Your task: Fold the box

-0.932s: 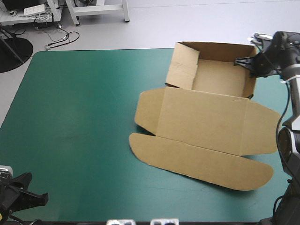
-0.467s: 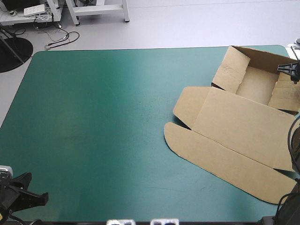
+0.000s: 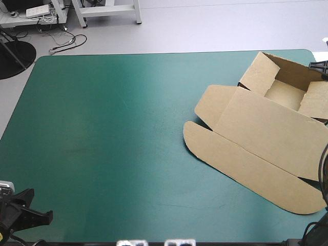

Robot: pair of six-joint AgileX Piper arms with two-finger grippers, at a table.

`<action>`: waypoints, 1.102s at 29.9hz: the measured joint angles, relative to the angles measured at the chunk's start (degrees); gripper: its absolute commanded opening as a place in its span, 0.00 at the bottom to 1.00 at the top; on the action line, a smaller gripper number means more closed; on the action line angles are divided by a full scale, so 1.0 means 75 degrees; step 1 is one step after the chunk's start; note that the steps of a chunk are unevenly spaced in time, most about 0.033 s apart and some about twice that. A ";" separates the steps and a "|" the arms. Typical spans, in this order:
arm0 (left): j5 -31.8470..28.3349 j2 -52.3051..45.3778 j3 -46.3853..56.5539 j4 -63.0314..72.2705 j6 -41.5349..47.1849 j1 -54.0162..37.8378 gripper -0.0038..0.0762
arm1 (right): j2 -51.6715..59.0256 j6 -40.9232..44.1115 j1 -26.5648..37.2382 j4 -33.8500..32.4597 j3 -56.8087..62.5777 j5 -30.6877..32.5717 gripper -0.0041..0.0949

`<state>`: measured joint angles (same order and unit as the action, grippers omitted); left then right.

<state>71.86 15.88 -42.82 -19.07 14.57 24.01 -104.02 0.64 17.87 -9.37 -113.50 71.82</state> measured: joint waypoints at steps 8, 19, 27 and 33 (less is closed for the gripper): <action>-0.0196 -0.0055 0.0588 0.0088 -0.0052 0.0000 0.04 | 0.2208 -0.0427 0.0000 0.1807 0.0217 0.0026 0.03; -0.0985 -0.0688 0.1761 0.0744 -0.0302 0.0000 0.04 | 0.6143 -0.1477 -0.0087 0.3041 0.4807 -0.0020 0.03; -0.1096 -0.0770 0.2045 0.0776 -0.0898 0.0000 0.04 | 0.8555 -0.1716 -0.0671 0.3003 0.8459 -0.0761 0.03; -0.1160 -0.0770 0.2069 0.0927 -0.1413 0.0000 0.04 | 0.9991 -0.1725 -0.0754 0.2894 1.0219 -0.1205 0.03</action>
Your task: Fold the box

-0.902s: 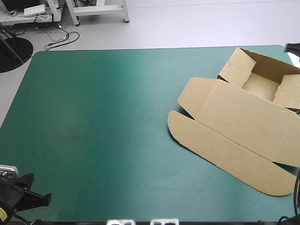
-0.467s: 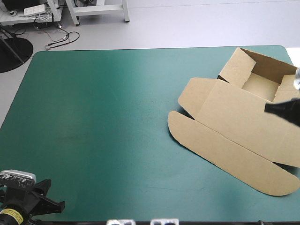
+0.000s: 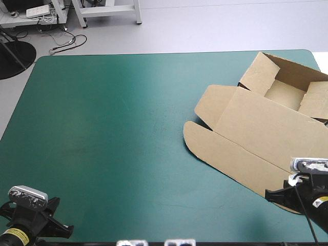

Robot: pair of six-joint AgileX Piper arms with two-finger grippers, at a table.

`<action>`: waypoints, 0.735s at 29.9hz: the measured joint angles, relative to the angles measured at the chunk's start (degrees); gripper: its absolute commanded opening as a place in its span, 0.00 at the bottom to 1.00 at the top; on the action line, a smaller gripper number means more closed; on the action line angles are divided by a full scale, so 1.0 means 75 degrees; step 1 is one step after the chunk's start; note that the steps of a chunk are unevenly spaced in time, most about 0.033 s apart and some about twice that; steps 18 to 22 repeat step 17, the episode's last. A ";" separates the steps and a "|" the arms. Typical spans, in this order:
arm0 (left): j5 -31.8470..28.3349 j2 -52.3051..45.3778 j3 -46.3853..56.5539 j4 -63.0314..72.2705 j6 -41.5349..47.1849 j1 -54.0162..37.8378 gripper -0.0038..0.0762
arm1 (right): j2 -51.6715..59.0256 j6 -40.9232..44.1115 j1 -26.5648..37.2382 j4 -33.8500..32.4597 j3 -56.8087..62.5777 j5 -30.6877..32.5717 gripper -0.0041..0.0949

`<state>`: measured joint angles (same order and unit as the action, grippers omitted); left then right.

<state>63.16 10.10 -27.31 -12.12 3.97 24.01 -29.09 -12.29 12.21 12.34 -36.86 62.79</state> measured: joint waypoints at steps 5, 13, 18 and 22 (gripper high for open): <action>-0.0031 0.0000 0.0000 0.0010 -0.0055 0.0000 0.04 | 0.0860 0.0000 0.0000 0.0000 0.0906 -0.0299 0.03; -0.0038 0.0000 0.0000 -0.0006 -0.0055 0.0000 0.04 | 0.1087 0.0014 -0.0015 0.0010 0.1116 -0.0360 0.03; -0.0038 0.0000 0.0000 -0.0012 -0.0055 0.0000 0.04 | 0.1087 0.0110 -0.0015 0.0082 0.1116 -0.0349 0.03; -0.0038 0.0000 0.0000 -0.0012 -0.0055 0.0000 0.04 | 0.1087 0.0110 -0.0015 0.0082 0.1116 -0.0349 0.03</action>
